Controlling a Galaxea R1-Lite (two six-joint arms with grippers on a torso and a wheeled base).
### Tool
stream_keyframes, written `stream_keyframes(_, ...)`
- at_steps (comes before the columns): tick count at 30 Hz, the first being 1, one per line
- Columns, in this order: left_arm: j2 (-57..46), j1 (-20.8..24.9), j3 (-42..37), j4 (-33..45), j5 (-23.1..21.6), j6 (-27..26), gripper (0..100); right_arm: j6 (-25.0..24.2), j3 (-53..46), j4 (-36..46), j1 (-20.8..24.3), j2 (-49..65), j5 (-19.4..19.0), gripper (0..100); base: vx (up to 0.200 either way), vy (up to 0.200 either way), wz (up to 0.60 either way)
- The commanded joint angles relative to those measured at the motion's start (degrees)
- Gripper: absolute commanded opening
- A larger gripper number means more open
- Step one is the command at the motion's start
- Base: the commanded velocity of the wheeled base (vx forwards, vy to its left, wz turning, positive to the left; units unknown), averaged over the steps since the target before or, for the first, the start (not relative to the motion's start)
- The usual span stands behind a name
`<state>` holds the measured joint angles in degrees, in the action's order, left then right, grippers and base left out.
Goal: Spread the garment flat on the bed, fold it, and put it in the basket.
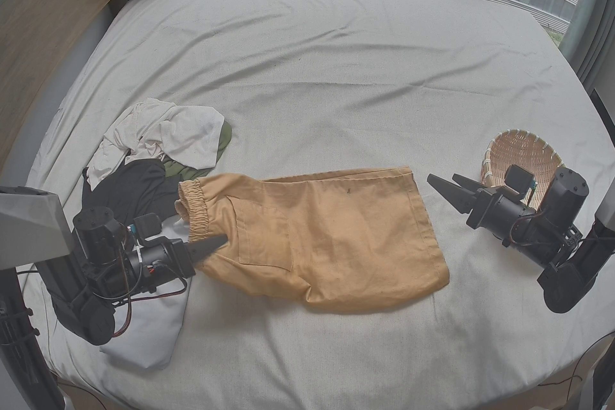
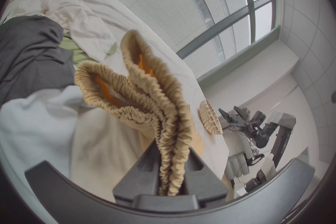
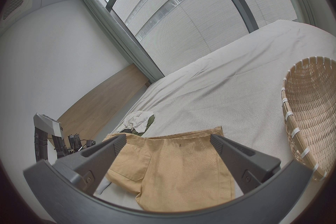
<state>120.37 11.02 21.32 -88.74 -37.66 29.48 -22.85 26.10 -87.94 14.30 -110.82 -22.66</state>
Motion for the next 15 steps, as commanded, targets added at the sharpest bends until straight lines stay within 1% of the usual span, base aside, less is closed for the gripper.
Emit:
stream_keyframes(1,1.18,2.69,2.76,0.05,0.13,-0.30,0,-0.01,0.00,-0.04,0.03,0.26,-0.01,100,0.000,0.000,0.00)
stream_keyframes(4,1.27,4.54,4.96,-0.03,0.22,-0.30,0,-0.01,0.00,-0.04,0.03,0.35,-0.01,100,0.000,0.000,0.00)
stream_keyframes(5,1.27,4.54,4.96,-0.03,0.22,-0.30,0,-0.01,0.00,-0.04,0.03,0.35,-0.01,100,0.000,0.000,0.00)
stream_keyframes(6,1.18,6.65,6.01,-0.03,0.30,-0.30,0,-0.01,0.09,-0.04,0.03,0.35,-0.01,100,0.000,0.000,0.00)
stream_keyframes(11,0.92,10.78,8.39,0.05,0.65,-0.12,0,-0.01,0.18,-0.04,0.03,0.35,-0.01,100,0.000,0.000,0.00)
stream_keyframes(15,0.83,12.18,11.64,0.05,2.41,1.64,0,-0.01,0.27,-0.04,0.03,0.43,-0.01,100,0.000,0.000,0.00)
